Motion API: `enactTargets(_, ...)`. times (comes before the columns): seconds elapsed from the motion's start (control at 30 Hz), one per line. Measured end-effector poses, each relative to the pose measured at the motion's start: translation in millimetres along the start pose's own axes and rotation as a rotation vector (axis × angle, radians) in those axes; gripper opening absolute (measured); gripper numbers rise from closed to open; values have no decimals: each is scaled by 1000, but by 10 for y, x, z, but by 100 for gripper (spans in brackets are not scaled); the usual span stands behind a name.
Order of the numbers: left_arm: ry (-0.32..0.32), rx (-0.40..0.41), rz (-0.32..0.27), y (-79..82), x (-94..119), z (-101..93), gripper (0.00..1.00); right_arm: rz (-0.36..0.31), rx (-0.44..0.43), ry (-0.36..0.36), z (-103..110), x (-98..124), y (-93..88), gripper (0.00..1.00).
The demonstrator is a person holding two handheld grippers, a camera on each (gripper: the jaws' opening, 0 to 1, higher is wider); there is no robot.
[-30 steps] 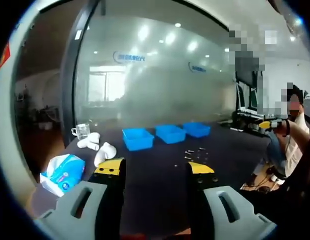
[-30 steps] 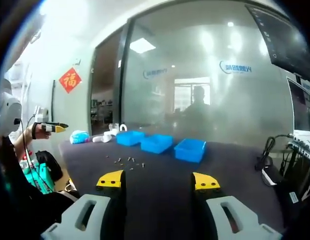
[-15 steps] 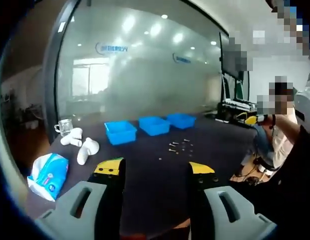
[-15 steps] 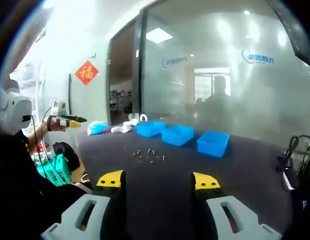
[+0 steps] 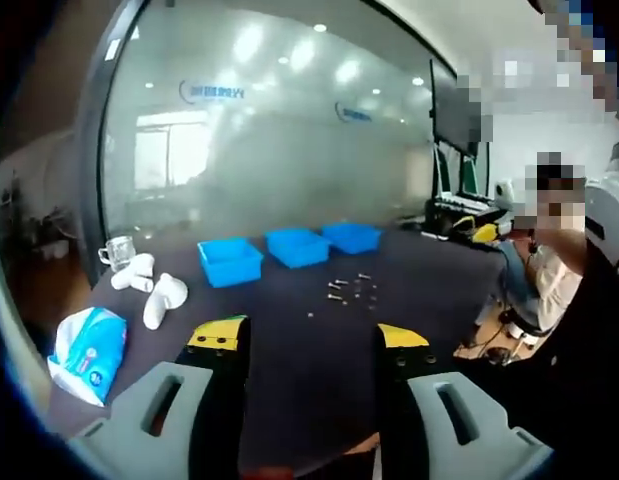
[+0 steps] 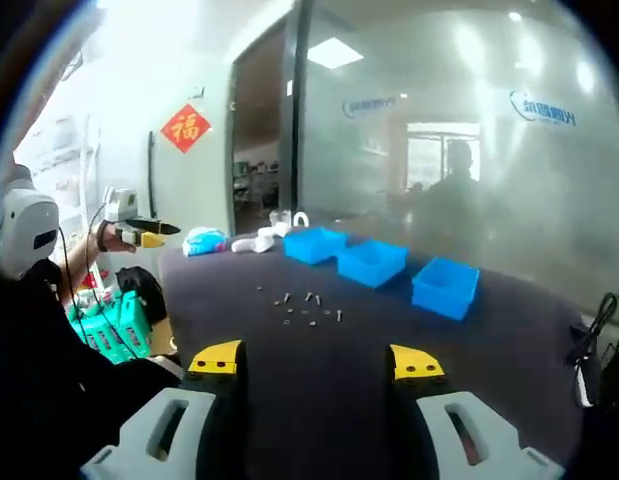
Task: Sort the screws, nuts, and washers into the corresponding bins
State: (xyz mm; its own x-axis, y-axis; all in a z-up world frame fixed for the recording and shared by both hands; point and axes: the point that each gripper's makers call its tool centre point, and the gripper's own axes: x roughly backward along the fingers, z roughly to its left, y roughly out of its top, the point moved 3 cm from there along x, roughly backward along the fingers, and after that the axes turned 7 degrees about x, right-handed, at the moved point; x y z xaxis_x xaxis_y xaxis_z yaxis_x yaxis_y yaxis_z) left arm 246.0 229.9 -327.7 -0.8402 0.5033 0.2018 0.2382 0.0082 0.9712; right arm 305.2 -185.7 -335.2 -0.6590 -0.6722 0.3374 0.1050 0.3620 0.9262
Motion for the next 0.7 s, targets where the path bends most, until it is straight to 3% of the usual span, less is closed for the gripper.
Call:
enactTargets(0.37,16,5,-11,-30,53,17,49,115,77,140,93,-573,154,51)
enactTargets(0.7,27,0,-1,-114,104,60,48,220,108,209,85,-1088,210,49)
